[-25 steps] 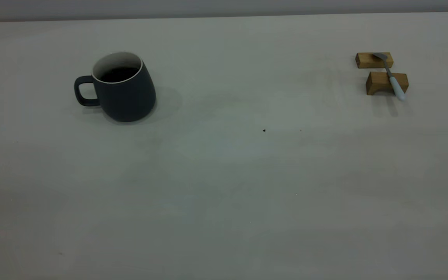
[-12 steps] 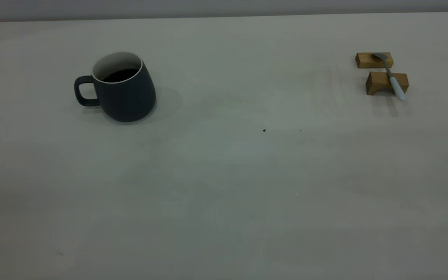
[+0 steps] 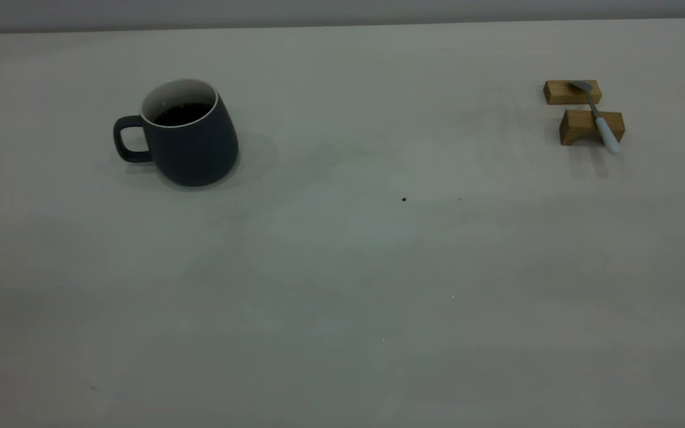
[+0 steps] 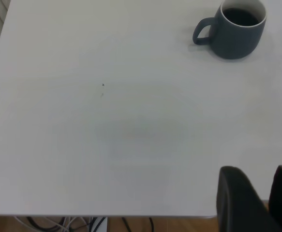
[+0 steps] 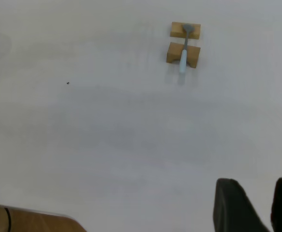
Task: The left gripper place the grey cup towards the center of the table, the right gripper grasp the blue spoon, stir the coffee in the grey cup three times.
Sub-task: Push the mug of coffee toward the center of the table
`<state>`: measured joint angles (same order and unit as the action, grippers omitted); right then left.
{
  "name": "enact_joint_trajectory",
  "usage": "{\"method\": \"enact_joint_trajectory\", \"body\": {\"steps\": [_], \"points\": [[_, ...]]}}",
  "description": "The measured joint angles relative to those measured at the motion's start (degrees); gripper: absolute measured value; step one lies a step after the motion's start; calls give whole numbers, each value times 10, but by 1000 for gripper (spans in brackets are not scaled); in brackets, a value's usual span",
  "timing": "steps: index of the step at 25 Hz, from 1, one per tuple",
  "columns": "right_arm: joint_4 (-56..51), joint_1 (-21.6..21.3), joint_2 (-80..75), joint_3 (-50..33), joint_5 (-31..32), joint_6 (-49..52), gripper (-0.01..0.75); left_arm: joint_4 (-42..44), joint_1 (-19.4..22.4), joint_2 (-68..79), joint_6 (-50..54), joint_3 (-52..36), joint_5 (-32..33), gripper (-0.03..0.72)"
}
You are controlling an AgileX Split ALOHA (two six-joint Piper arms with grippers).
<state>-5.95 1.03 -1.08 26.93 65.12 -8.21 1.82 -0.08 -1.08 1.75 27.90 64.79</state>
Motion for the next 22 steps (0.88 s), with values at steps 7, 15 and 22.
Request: {"method": "enact_joint_trajectory", "body": {"steps": [7, 15, 22], "points": [[0, 0, 0, 0, 0, 0, 242, 0, 0, 90, 2, 31, -28, 238], [0, 0, 0, 0, 0, 0, 242, 0, 0, 372, -30, 89, -141, 241], [0, 0, 0, 0, 0, 0, 242, 2, 0, 652, -194, 214, -213, 417]]}}
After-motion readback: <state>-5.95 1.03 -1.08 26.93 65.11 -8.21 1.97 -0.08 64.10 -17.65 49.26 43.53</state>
